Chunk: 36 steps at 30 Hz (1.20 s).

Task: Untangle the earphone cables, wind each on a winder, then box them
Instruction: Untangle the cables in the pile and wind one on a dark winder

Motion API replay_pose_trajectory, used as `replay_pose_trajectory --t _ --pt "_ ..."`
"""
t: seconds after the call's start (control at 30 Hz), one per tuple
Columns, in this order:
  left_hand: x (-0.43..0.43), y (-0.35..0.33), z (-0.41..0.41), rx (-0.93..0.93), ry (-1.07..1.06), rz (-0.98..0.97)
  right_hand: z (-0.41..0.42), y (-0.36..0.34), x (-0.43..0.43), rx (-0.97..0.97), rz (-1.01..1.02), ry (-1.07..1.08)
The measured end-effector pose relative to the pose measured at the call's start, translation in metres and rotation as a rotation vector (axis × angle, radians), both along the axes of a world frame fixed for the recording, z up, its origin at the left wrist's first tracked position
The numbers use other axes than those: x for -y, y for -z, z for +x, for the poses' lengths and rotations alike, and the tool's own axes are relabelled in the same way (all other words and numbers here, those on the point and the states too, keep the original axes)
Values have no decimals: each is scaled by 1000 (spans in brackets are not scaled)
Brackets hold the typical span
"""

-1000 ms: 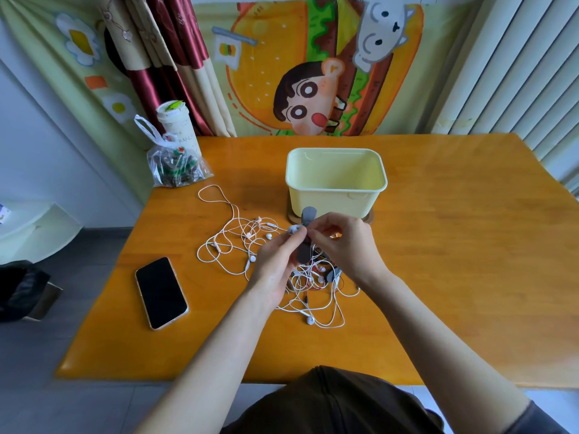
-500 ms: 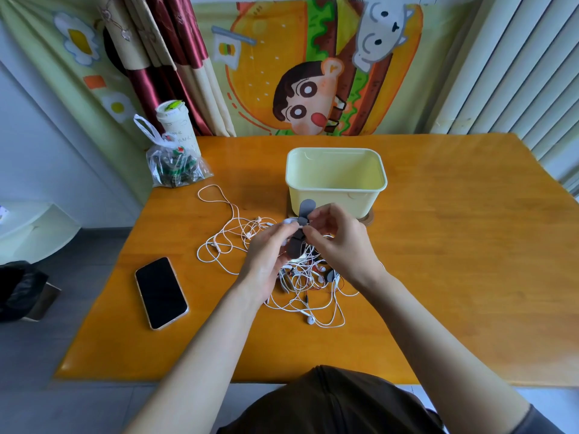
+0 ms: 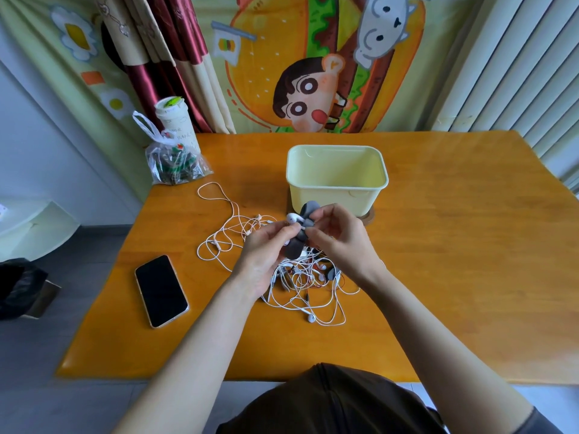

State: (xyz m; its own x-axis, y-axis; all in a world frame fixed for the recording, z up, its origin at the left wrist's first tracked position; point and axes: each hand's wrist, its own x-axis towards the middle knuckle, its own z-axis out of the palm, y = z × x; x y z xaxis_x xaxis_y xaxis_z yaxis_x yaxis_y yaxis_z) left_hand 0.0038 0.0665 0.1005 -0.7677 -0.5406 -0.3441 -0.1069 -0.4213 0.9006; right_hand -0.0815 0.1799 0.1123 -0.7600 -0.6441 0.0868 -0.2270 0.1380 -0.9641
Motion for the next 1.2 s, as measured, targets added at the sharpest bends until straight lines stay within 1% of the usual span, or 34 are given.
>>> replay_pose_trajectory --t 0.1,0.17,0.27,0.4,0.5,0.7,0.93,1.0,1.2 --pt "-1 2 0 35 -1 101 2 3 2 168 -44 -26" --pt "-2 4 0 47 -13 139 4 6 3 199 -67 -15" --pt "-2 5 -2 14 -43 150 7 9 4 112 -49 44" --pt "-2 6 -2 -2 -58 123 8 10 6 -40 41 138" --pt "-2 6 -3 3 -50 113 7 10 7 19 54 137" --pt "-4 6 -1 26 -31 123 4 3 6 182 12 26" --pt "-2 6 0 35 -61 54 2 4 2 165 -1 18" --pt "-3 6 0 33 -61 66 1 3 2 118 11 19" --pt "-3 5 -4 32 -28 98 -3 0 1 90 17 11"
